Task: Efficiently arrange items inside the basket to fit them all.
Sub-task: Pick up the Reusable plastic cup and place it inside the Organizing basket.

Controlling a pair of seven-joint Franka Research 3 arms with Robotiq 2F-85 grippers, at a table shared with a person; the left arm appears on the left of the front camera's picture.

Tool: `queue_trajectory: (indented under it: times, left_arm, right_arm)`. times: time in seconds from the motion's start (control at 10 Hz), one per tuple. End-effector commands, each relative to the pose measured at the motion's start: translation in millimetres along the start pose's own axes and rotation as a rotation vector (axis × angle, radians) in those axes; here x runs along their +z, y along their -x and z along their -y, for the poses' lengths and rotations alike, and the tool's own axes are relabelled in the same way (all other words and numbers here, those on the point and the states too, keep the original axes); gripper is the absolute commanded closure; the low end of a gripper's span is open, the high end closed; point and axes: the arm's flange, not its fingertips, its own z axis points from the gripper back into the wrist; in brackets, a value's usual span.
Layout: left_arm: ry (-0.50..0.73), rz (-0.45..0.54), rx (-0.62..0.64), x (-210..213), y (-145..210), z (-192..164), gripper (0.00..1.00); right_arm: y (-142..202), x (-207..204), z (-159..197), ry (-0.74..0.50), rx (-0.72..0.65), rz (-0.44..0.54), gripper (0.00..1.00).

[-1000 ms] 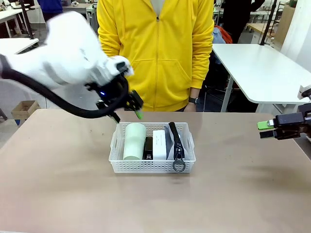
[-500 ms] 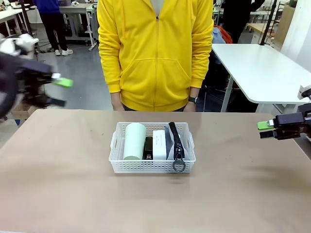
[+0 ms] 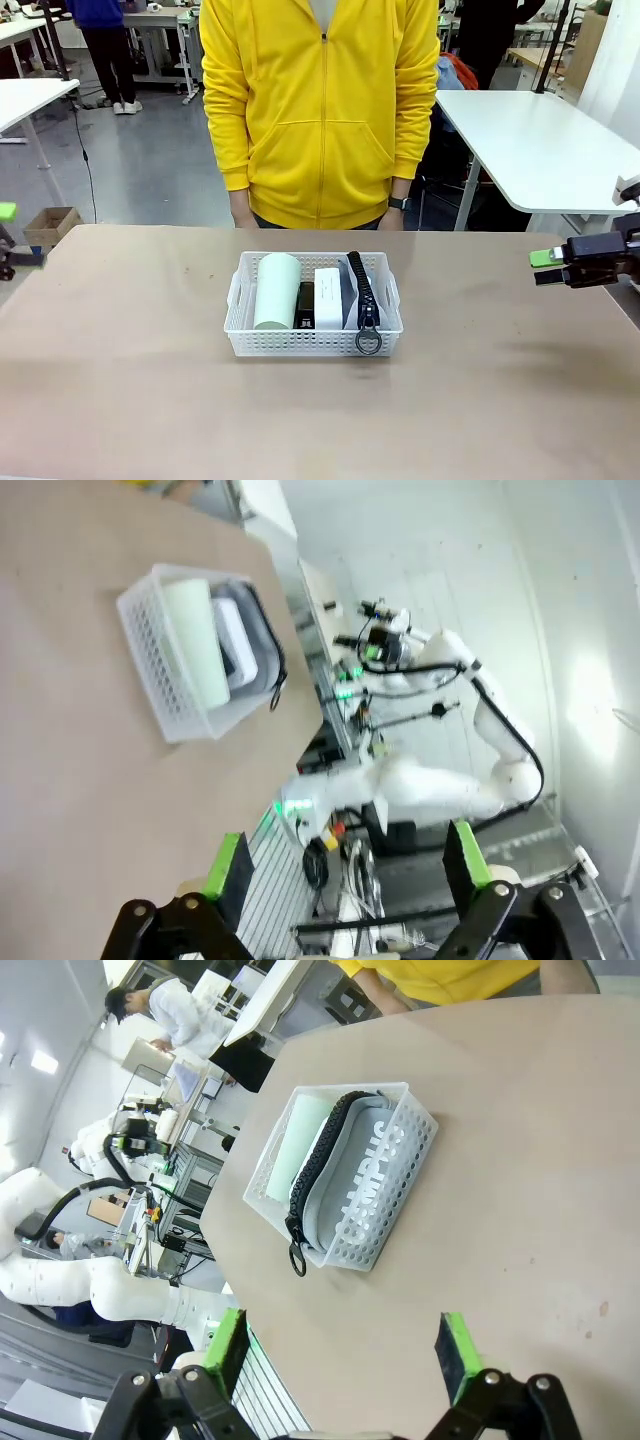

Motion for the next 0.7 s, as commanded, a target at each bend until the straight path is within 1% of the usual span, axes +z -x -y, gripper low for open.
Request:
queue_trajectory:
  times: [0.0,0.6]
  left_arm:
    - [-0.014,0.059,-0.024,-2.0,6.7,23.3,0.00]
    - [-0.014,0.059,-0.024,-2.0,6.7,23.3,0.00]
  right_arm:
    - [-1.2,0.9,-2.7,0.001,-0.015,-0.003,0.00]
    - [-1.2,0.9,-2.7,0.001,-0.015,-0.003,0.00]
